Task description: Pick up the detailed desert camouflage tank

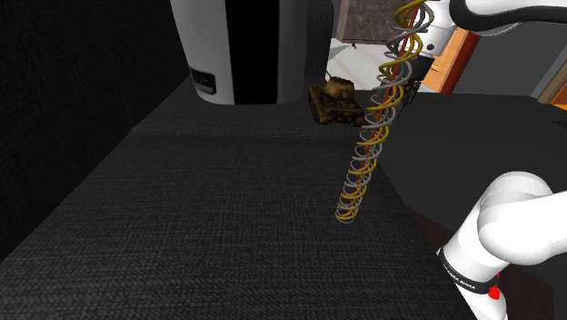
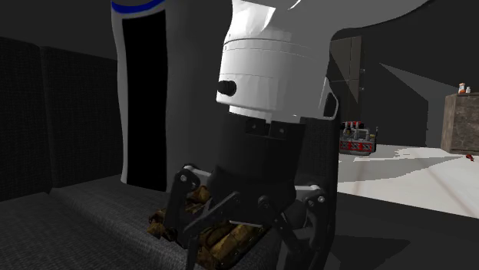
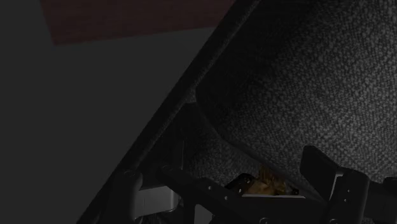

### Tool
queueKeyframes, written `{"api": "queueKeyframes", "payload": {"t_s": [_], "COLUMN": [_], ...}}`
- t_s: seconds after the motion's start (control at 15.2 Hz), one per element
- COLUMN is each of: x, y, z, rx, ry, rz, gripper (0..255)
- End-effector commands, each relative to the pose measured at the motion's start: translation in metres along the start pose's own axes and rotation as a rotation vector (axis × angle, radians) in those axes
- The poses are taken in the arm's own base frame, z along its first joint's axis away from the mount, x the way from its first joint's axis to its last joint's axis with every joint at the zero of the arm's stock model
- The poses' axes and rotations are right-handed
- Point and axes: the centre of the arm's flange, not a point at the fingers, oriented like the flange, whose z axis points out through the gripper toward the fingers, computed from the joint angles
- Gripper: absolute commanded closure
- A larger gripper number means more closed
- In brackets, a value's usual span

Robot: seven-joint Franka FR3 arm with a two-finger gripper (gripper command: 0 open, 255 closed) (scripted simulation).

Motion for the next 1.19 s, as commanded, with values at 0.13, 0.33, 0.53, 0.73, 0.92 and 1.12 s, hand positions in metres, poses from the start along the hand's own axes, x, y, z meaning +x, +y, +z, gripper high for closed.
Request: {"api": "queueKeyframes", "payload": {"t_s": [0.13, 0.33, 0.53, 0.73, 0.92, 1.12], "x": [0.026, 0.065, 0.105, 0.145, 0.184, 0.223], "y": [-0.005, -0.009, -0.01, -0.007, -0.001, 0.009], "z": [-0.008, -0.019, -0.029, -0.04, -0.05, -0.06], "rx": [-0.007, -0.018, -0.028, -0.039, -0.05, -0.061], "ry": [-0.006, -0.014, -0.022, -0.03, -0.039, -0.047], "rz": [0.062, 0.155, 0.249, 0.342, 0.435, 0.528], "gripper": [0, 0, 0, 0, 0, 0]}}
